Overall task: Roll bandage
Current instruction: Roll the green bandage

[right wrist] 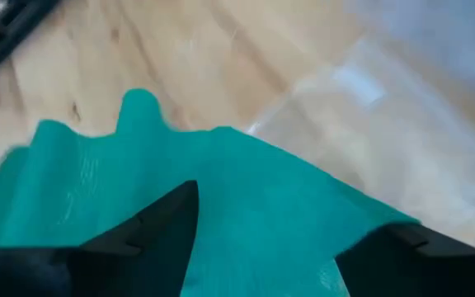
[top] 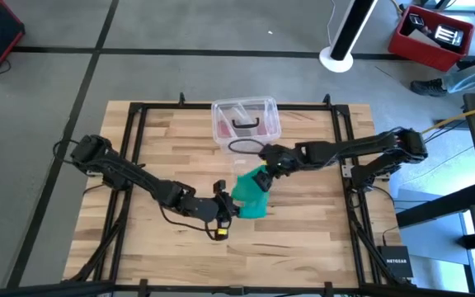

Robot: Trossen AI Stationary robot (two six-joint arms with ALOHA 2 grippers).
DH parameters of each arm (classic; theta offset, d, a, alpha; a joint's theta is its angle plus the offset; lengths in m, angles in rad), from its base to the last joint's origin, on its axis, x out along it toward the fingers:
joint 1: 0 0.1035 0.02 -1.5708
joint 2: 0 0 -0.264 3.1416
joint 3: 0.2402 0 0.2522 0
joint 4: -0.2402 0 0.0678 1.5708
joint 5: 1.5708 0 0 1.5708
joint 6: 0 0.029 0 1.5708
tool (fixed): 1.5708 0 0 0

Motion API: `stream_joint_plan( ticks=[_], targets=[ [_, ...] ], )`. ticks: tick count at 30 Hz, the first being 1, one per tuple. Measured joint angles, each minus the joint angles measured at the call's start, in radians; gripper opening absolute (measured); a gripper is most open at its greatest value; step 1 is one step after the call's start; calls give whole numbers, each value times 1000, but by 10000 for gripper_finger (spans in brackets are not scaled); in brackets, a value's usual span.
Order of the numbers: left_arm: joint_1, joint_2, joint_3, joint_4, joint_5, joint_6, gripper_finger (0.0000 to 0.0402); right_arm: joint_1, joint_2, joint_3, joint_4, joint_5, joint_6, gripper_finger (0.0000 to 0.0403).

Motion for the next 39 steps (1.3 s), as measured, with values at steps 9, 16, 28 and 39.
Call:
stream_joint_plan(
  ticks=[9, 16, 28, 39],
  targets=[
    [-32, 70, 1, 29, 10, -80, 15, -22, 60, 32, -42, -302, 68, 253],
    [-51, 79, 1, 49, 10, -74, 15, -26, 24, 107, -33, 70, -36, 253],
    [-52, 79, 1, 62, 12, -75, 15, -34, -44, 139, -18, 283, -344, 253],
    [-16, -63, 13, 214, -15, 165, 15, 49, -325, 153, -253, 320, -538, 253]
  ],
)
